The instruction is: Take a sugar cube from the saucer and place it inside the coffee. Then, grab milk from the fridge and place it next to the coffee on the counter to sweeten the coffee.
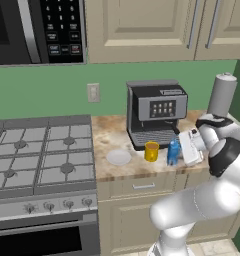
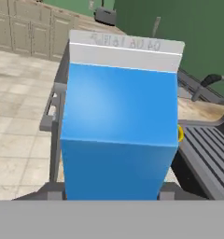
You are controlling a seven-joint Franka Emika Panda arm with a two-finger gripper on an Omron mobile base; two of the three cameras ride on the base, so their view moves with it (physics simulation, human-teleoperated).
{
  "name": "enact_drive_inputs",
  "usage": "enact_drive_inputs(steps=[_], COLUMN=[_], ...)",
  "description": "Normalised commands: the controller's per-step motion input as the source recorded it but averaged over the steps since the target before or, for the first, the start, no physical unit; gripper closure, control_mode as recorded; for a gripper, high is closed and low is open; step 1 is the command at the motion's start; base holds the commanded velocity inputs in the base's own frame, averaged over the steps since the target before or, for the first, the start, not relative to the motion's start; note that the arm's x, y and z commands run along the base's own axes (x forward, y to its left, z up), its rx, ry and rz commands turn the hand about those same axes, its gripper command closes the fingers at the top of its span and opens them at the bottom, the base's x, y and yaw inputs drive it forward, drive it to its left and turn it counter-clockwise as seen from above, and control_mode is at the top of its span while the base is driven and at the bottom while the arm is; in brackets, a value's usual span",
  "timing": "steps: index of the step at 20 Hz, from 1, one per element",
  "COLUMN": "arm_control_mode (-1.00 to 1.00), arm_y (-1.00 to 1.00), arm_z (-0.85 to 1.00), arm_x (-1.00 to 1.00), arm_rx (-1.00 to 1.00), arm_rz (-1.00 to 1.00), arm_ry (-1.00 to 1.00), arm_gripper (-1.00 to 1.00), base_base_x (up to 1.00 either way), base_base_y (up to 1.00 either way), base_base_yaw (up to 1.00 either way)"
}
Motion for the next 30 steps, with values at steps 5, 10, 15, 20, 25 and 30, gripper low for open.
enact_drive_inputs(steps=[5,10,15,20,25,30], arm_control_mode=[-1.00,-1.00,-1.00,-1.00,-1.00,-1.00], arm_y=[0.00,-0.05,-0.26,-0.33,-0.22,0.10], arm_z=[0.00,0.00,0.00,0.00,0.01,0.19], arm_x=[0.06,0.00,0.00,0.00,-0.04,-0.77], arm_rx=[0.00,0.00,0.00,0.00,0.00,-0.13], arm_rz=[-0.04,-0.04,-0.09,-0.12,-0.13,-0.03], arm_ry=[0.00,-0.01,-0.07,-0.09,-0.10,-0.40], arm_gripper=[-1.00,-1.00,-1.00,-1.00,-1.00,-1.00], base_base_x=[0.00,0.00,0.00,0.00,0.00,0.00], base_base_y=[0.00,0.00,0.00,0.00,0.00,0.00], base_base_yaw=[0.00,0.00,0.00,0.00,0.00,0.00])
